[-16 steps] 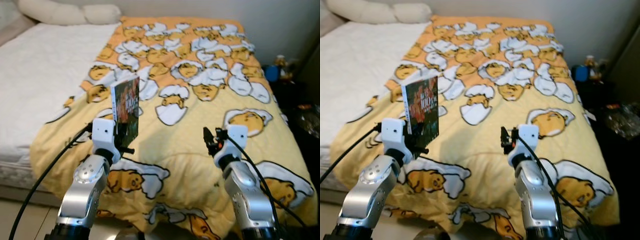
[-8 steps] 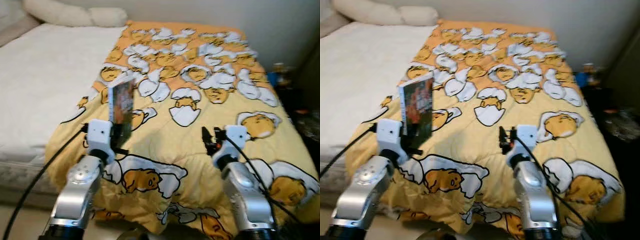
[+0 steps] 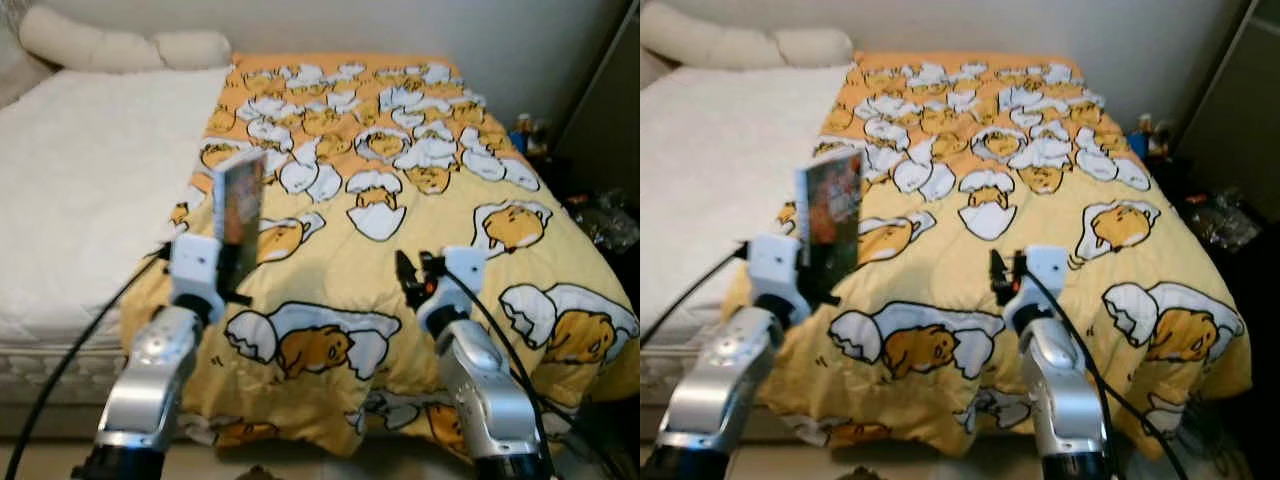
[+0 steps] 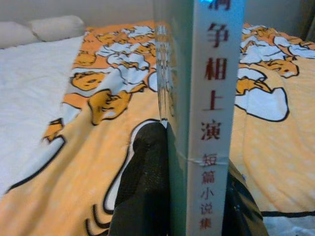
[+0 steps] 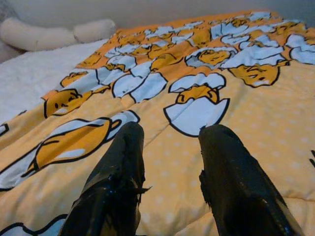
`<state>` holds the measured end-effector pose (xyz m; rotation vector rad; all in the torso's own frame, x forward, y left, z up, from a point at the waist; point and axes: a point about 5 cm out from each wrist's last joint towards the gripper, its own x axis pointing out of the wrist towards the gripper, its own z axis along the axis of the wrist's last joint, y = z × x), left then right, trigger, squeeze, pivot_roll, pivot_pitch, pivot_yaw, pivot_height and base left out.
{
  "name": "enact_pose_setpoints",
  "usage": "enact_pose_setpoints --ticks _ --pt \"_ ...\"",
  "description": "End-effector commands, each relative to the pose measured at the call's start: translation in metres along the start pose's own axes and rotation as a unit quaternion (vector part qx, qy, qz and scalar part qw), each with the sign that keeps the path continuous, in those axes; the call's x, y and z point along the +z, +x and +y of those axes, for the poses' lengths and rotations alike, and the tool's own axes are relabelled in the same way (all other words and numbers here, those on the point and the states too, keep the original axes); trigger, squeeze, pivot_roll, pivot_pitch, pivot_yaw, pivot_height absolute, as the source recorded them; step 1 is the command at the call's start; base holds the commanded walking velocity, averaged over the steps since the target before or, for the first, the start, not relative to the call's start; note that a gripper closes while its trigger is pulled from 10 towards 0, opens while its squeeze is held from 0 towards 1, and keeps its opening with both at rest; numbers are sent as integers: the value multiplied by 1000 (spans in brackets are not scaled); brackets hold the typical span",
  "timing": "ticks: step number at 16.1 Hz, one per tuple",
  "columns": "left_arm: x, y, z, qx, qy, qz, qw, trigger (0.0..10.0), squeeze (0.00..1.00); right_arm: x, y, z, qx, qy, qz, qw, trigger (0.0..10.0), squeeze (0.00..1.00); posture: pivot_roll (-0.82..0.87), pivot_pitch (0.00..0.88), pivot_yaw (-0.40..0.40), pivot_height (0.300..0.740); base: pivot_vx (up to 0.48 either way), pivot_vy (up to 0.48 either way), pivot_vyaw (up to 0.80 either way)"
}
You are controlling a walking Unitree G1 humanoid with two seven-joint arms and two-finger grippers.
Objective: Clean up the room
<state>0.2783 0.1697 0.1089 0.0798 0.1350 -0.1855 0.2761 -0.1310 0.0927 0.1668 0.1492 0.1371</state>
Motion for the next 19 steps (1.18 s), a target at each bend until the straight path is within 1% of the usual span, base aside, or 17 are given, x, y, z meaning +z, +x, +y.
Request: enact_pose_setpoints --ticks 1,4,7,10,13,19 --pt "9 3 -6 -13 4 -22 1000 10000 0 1 -1 -5 -10 4 1 1000 10000 0 6 0 29 740 0 412 0" --pt "8 2 -4 -12 4 -20 1000 10000 0 0 0 -8 -17 -5 4 1000 10000 0 8 0 30 740 0 417 0" --pt "7 1 -4 -13 7 -18 1000 10000 0 0 -1 -11 -22 -4 5 1000 10000 0 10 0 29 740 0 414 0" --pt "7 2 -6 -17 17 -17 1000 10000 0 0 -1 -11 -22 -6 6 1000 10000 0 11 0 30 740 0 420 0" --pt "8 4 -7 -21 18 -19 999 10000 0 -1 -1 -7 -19 -8 6 1000 10000 0 11 0 30 740 0 420 0" --pt "10 6 -5 -19 21 -21 999 10000 0 1 2 -9 -23 -10 6 1000 10000 0 19 0 27 740 0 421 0"
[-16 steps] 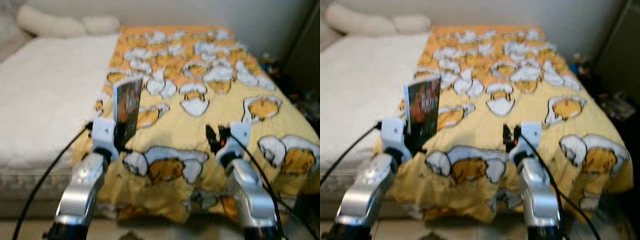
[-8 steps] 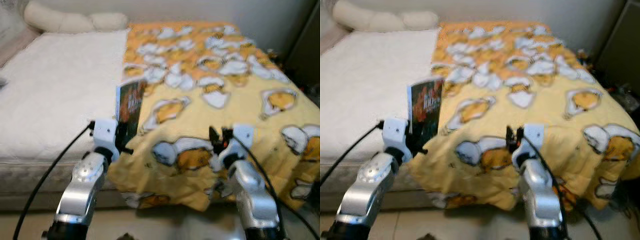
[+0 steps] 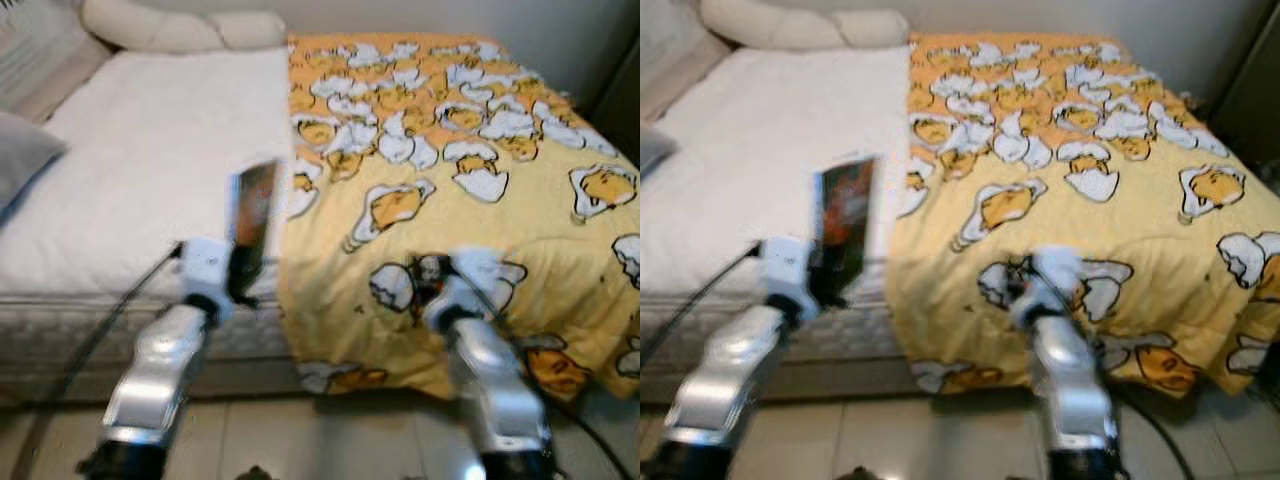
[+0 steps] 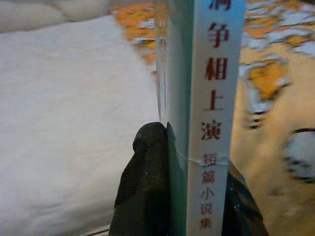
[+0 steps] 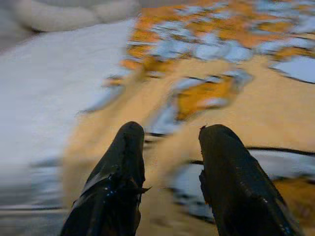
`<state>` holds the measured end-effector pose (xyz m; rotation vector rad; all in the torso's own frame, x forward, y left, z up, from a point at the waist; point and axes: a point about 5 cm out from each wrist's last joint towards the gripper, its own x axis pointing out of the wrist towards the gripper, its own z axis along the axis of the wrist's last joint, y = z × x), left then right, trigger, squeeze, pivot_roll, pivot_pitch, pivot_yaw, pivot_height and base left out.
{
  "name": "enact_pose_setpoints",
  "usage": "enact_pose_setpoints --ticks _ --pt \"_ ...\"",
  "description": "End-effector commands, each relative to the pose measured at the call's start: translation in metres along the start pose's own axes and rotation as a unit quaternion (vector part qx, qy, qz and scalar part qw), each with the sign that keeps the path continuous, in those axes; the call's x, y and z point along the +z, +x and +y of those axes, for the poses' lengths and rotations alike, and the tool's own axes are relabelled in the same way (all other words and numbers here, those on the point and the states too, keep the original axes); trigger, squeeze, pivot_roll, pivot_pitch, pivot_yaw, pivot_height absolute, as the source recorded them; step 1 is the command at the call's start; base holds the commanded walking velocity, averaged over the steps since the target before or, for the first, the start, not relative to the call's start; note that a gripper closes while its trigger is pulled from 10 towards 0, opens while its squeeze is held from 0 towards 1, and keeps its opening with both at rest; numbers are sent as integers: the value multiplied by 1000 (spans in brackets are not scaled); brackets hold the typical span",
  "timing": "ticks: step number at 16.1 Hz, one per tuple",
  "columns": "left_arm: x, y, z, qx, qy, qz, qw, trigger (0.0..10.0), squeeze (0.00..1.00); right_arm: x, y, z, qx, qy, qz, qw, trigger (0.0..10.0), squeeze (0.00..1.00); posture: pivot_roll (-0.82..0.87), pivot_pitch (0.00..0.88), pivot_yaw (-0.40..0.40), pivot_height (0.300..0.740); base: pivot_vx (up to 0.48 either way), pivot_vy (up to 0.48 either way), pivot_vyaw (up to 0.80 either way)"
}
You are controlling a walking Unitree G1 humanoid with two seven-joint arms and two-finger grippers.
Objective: Clean up the room
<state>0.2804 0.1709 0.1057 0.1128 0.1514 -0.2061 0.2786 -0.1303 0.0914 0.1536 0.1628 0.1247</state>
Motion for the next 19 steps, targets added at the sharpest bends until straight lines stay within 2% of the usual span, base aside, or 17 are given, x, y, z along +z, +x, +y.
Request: enact_pose_setpoints --ticks 1,13,14,15,19 --pt "14 4 -4 -7 6 -32 999 10000 0 1 -1 -9 -14 -6 0 1000 10000 0 19 0 26 740 0 420 0" --pt "15 4 -1 -3 5 -35 999 10000 0 1 2 -7 -10 -8 1 1000 10000 0 32 0 22 740 0 432 0" --pt "16 4 -1 -1 0 -34 999 10000 0 2 2 -7 -10 -7 1 1000 10000 0 35 0 22 740 0 0 0" --pt "19 5 -1 4 -25 -39 999 10000 0 2 3 -6 -9 -6 1 1000 10000 0 37 0 22 740 0 0 0" --pt "22 5 4 11 -31 -52 998 10000 0 3 5 -6 -7 -7 -1 1000 10000 0 40 0 22 740 0 0 0"
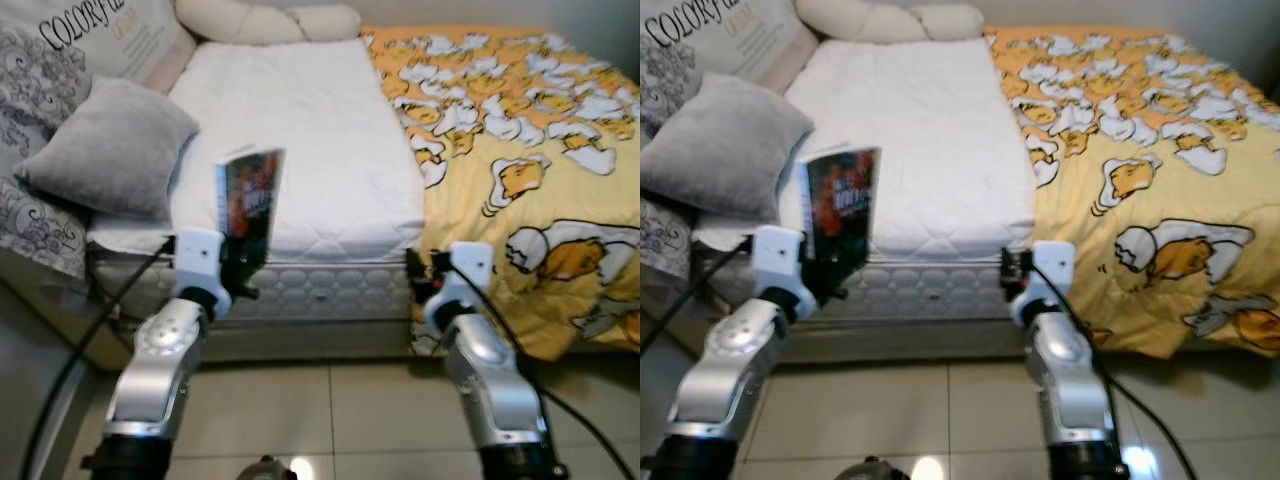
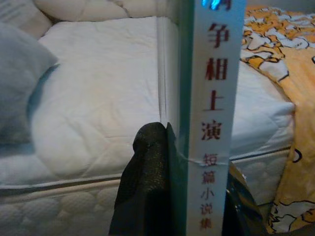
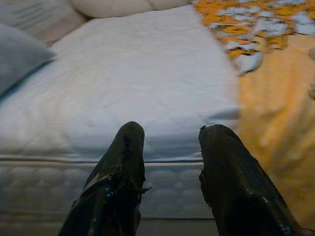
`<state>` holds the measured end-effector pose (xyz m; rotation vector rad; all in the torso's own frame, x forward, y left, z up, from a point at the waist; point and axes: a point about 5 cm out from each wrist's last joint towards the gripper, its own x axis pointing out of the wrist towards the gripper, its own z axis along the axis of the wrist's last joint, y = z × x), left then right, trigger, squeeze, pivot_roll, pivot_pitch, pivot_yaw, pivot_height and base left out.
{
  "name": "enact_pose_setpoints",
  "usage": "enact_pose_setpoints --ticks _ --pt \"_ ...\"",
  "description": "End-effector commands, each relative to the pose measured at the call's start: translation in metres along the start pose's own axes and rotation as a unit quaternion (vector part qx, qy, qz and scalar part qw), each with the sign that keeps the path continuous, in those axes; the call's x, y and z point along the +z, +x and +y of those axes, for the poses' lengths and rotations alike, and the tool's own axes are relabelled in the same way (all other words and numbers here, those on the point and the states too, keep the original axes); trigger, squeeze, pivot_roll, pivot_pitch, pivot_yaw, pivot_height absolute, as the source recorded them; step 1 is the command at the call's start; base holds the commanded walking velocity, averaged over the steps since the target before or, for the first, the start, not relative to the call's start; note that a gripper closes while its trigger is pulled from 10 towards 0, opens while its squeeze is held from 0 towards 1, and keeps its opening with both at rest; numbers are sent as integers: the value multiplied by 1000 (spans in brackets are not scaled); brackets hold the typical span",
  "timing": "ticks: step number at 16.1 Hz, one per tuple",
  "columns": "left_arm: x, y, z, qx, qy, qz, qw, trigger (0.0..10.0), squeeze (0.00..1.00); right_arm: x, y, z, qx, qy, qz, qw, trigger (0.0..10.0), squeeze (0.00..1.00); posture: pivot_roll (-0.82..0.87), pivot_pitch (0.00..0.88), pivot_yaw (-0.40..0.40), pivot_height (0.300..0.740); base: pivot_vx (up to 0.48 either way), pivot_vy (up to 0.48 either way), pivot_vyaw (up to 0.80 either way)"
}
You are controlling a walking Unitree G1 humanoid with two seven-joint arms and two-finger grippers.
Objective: Clean up the room
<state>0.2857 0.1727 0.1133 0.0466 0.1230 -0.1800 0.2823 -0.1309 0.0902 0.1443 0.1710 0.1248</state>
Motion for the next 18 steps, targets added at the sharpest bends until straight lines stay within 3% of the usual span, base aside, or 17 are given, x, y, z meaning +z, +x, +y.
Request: enact_pose_setpoints --ticks 1,14,18 --pt "14 2 0 -4 9 -33 999 10000 0 4 1 -4 -5 -3 -6 1000 10000 0 41 0 23 740 334 0 0" --pt "13 2 2 -3 23 -28 999 10000 0 6 7 -1 8 -10 -9 1000 10000 0 52 0 11 740 342 0 0" --pt "14 2 3 -1 24 -30 999 10000 0 7 9 4 29 -48 -7 998 10000 0 62 0 6 740 349 0 200"
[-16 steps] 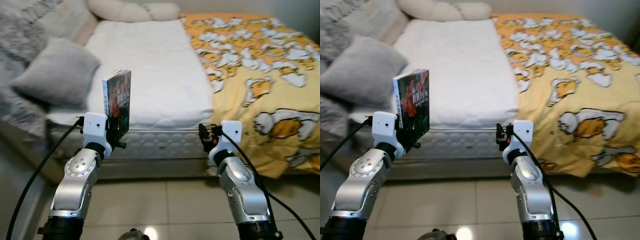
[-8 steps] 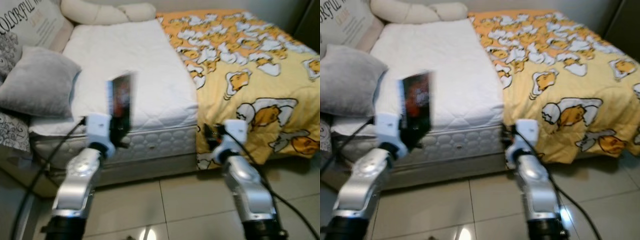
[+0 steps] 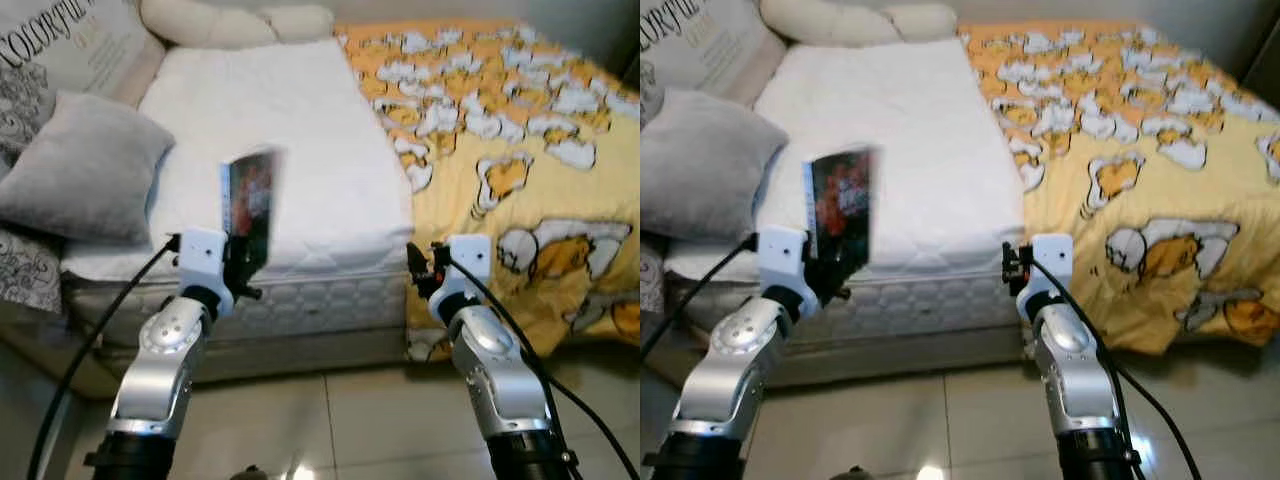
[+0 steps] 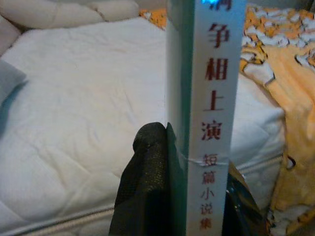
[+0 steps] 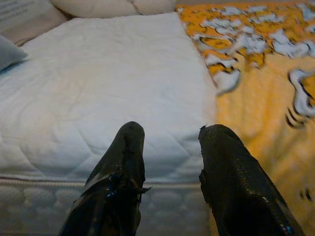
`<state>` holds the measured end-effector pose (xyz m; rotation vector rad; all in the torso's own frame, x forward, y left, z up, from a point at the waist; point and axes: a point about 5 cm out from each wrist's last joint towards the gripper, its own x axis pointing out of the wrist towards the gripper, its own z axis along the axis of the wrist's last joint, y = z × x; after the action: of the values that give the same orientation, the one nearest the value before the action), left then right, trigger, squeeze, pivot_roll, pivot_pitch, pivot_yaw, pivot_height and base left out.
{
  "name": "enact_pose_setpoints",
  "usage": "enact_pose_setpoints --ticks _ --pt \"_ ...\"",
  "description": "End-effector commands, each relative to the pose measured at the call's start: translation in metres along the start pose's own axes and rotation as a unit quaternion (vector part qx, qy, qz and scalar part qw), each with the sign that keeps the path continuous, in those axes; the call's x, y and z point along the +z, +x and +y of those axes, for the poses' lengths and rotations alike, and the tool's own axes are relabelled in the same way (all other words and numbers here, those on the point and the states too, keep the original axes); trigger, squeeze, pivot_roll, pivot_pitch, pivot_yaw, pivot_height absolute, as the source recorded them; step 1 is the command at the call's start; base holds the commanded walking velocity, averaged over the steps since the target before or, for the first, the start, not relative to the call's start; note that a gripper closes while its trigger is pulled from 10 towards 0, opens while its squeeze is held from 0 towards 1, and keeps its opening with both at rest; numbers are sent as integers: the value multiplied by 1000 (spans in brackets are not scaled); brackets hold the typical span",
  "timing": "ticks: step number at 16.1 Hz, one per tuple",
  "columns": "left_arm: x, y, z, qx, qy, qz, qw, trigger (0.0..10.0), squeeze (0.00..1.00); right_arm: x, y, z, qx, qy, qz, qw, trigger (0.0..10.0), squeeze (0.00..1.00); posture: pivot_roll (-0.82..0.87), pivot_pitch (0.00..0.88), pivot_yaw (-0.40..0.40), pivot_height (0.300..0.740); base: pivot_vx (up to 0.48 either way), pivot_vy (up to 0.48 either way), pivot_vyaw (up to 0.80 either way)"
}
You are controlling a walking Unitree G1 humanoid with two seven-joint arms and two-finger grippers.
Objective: Clean up the room
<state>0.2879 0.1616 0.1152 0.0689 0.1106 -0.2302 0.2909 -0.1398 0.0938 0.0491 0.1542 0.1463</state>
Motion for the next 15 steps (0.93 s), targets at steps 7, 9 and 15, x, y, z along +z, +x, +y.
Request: enact_pose_setpoints --ticks 7,9,15 --pt "12 -1 13 18 16 -27 999 10000 0 1 5 13 17 17 -6 1000 10000 0 69 0 3 740 347 0 229" --pt "12 -1 13 14 16 -27 999 10000 0 0 5 13 17 17 -4 1000 10000 0 66 0 5 740 354 0 0" --pt "11 0 14 13 15 -26 999 10000 0 -1 4 13 20 15 -3 1000 10000 0 64 0 4 740 367 0 0"
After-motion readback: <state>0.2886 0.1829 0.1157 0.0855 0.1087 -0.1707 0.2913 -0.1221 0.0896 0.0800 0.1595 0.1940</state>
